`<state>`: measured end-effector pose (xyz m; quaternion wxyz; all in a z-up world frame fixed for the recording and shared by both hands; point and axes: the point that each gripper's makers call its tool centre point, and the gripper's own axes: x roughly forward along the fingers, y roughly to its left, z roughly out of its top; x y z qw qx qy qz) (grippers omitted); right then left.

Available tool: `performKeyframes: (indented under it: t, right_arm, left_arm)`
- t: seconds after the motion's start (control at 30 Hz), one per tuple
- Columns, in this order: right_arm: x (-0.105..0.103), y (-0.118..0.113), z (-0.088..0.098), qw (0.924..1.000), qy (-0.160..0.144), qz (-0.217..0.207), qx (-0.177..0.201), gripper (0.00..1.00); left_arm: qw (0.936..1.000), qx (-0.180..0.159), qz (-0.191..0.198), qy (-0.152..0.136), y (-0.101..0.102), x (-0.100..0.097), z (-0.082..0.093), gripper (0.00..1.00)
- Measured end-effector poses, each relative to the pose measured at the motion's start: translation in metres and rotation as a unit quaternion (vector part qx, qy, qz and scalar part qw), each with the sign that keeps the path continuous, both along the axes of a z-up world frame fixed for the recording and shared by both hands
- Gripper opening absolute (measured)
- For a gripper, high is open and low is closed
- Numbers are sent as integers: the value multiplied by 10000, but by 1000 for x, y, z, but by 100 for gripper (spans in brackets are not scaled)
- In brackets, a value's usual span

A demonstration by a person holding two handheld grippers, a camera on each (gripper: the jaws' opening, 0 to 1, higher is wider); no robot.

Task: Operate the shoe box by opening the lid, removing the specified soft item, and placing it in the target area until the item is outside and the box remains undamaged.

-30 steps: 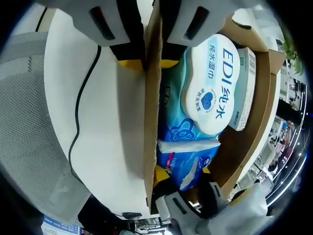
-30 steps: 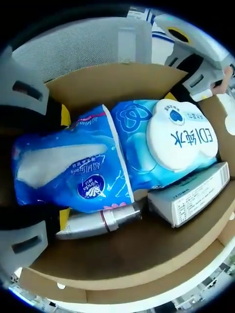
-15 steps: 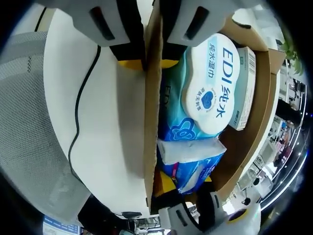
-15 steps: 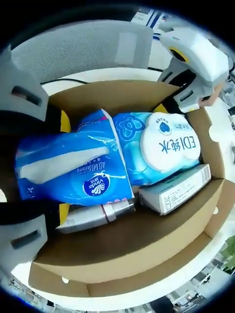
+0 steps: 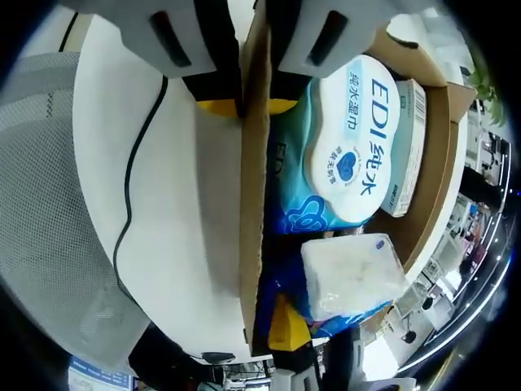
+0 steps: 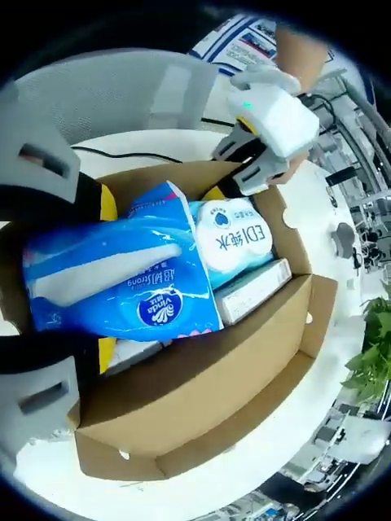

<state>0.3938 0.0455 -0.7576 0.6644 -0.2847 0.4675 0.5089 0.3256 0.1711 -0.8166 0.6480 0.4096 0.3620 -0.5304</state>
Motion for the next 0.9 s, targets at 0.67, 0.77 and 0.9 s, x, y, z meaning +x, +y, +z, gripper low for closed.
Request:
performKeyframes:
  t: [0.67, 0.77, 0.9]
  right_arm:
    - [-5, -7, 20, 9930, -594, 582, -839, 47]
    - [0, -8, 25, 9924, -657, 375, -974, 47]
    - [0, -4, 33, 9925, -639, 280, -1003, 47]
  left_arm:
    - [10000, -3, -13, -30, 1, 0, 0, 3]
    - [10000, -5, -17, -30, 1, 0, 0, 3]
    - [10000, -10, -31, -37, 1, 0, 0, 3]
